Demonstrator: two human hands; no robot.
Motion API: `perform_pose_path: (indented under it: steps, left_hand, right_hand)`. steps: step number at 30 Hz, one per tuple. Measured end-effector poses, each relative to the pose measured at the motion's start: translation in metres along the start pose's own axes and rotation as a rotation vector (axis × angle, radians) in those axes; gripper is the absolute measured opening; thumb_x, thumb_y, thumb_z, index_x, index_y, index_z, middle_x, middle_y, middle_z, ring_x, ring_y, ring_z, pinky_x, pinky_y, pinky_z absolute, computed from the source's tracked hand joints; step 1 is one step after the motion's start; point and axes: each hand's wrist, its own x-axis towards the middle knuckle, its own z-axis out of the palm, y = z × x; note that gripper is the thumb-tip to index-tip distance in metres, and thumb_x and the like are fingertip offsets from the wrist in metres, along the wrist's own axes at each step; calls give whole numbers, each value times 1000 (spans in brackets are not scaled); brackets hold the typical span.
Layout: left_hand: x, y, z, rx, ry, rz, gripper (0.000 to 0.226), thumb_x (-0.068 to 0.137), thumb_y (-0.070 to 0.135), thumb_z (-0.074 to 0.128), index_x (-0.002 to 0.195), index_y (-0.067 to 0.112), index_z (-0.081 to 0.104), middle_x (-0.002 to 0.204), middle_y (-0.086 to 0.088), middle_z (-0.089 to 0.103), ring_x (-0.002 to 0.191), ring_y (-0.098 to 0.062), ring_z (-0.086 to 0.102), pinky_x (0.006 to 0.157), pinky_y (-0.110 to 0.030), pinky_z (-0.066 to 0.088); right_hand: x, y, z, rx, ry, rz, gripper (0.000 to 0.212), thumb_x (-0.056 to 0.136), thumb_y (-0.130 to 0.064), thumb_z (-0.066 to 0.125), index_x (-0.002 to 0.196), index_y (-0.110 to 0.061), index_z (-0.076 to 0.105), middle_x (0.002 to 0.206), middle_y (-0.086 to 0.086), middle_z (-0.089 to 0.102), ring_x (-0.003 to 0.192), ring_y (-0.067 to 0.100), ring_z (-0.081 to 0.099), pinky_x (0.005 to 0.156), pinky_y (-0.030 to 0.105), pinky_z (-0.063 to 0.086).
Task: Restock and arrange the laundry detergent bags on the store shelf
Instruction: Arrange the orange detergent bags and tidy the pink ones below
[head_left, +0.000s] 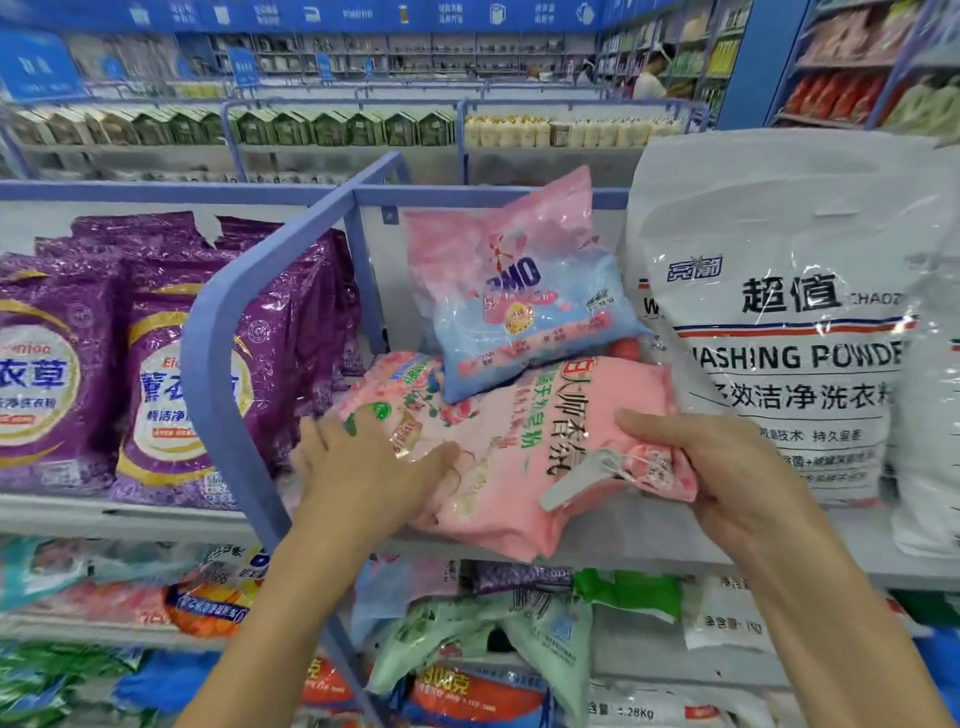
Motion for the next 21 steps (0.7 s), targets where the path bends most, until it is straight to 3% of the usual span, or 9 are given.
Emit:
perform_pose_path:
  steps: [4,7,14,15,16,17,18,20,21]
  left_hand:
    - [12,7,6,123,-38,81,120,79,87,47,162,14,1,169,-19,-2,155,-38,-3,126,-52,4]
    - [26,13,-1,63,-49,68,119,69,87,60,159,21,18,159,-16,33,144,-36,34,114,-49,30]
    - [51,9,-18,-90,-144,-17,95,61,85,70,131,20,59,121,-8,64,103,-31,61,95,-41,51]
    - [49,7,-16,-106,-125,-45,99,57,88,69,130,20,59,117,-6,63,101,-30,61,93,-42,51]
    - [45,6,-15,-115,-106,-65,102,55,89,68,129,20,59,114,-6,63,99,-30,61,91,-42,51]
    - [41,4,-14,-117,-95,-82,103,53,90,67,127,20,59,113,-6,63,97,-30,61,88,-42,52]
    - [38,3,-13,-121,-90,-89,102,51,90,67,124,18,60,110,-6,65,95,-30,62,85,-41,52]
    - [26,1,-14,-131,-85,-90,90,56,86,70,108,14,59,101,-6,64,88,-28,62,78,-38,51]
    - [19,0,-14,-128,-79,-86,81,60,83,72,99,13,57,97,-6,64,85,-28,62,74,-37,50]
  right_hand:
    - [-16,-4,-22,-20,-21,14,32,59,-3,77,90,2,68,65,12,74,46,18,68,37,23,49]
    - [-25,14,-35,17,-28,67,27,61,-8,79,80,7,67,67,19,73,46,22,68,40,24,51]
    - [-68,76,-41,260,-179,-30,64,73,-46,89,122,-8,72,106,30,69,96,40,69,89,49,59]
    - [-71,82,-44,352,-224,-69,41,98,-26,69,138,-20,63,121,38,60,112,50,60,105,57,48]
    - [-78,91,-42,528,-114,-15,56,113,-12,21,158,-1,-10,136,46,44,128,59,45,118,65,27]
    - [-75,111,-41,823,-223,94,66,108,-8,-13,112,-57,-57,147,47,31,139,60,32,123,66,8]
    - [-64,134,-38,911,-213,49,59,106,-8,-17,162,-12,-1,155,36,32,147,48,32,125,61,5]
    - [-66,144,-18,691,249,-182,45,112,-25,32,125,-53,66,150,-9,53,140,6,49,124,49,27]
    - [-62,141,-4,597,222,-268,30,99,-43,63,120,-65,59,146,-27,51,138,-4,47,122,48,31]
